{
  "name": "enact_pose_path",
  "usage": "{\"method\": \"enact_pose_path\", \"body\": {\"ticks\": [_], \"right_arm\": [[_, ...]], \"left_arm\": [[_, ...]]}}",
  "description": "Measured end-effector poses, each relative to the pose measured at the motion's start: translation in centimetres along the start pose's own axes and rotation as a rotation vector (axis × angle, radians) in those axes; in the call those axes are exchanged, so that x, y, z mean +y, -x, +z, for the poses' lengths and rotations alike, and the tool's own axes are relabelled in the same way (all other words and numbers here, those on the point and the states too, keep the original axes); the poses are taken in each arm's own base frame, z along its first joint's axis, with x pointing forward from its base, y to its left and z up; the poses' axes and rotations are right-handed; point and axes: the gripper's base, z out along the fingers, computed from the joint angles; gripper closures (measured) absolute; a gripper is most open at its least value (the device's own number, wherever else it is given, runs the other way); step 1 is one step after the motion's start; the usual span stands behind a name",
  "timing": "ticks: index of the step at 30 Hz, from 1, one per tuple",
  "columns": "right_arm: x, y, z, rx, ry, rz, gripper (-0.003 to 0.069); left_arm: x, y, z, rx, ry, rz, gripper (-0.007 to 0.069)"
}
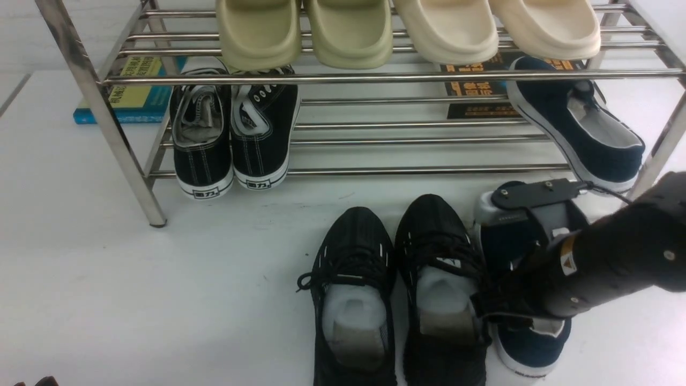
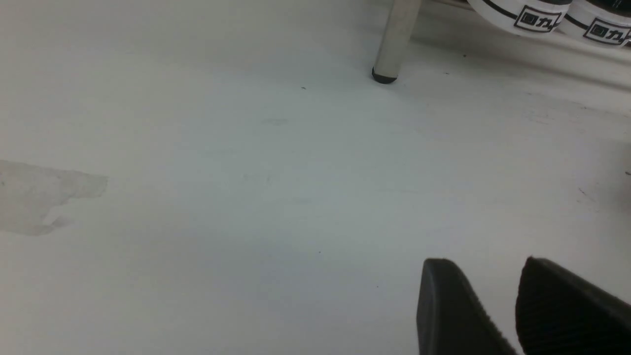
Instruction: Take the shoes off the shelf with your hand on the white table.
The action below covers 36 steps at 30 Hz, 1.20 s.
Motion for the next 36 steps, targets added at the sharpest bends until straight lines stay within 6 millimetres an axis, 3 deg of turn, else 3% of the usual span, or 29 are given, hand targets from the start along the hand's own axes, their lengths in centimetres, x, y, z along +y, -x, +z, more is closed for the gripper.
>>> {"method": "enact_pose_path", "body": {"ticks": [5, 13, 18, 24, 31, 36], "right_arm": [[0.7, 1.9, -2.6, 0.064, -0.040, -0.039, 0.0106], [0.6, 6.1, -6.7, -0.084, -0.177, -0.185, 0.0092], [-1.6, 8.0, -7.7, -0.211, -0.312, -0.144, 0.0092], [-4.8, 10.2, -6.1, -0.282, -0.355, -0.061, 0.0092], [-8.2, 11.8, -2.0, -0.274, -0.408, -0.071, 0.0092], [-9.3, 12.1, -0.2, -0.256, -0.450, -0.121, 0.0093]], "left_arm": [[0.0, 0.0, 0.0, 0.000, 0.000, 0.000, 0.0382], [0.0, 0.0, 0.0, 0.000, 0.000, 0.000, 0.0382], [0.0, 0.0, 0.0, 0.000, 0.000, 0.000, 0.0382], [0.0, 0.0, 0.0, 0.000, 0.000, 0.000, 0.0382], [0.0, 0.0, 0.0, 0.000, 0.000, 0.000, 0.0382], [0.0, 0.0, 0.0, 0.000, 0.000, 0.000, 0.0382]]}}
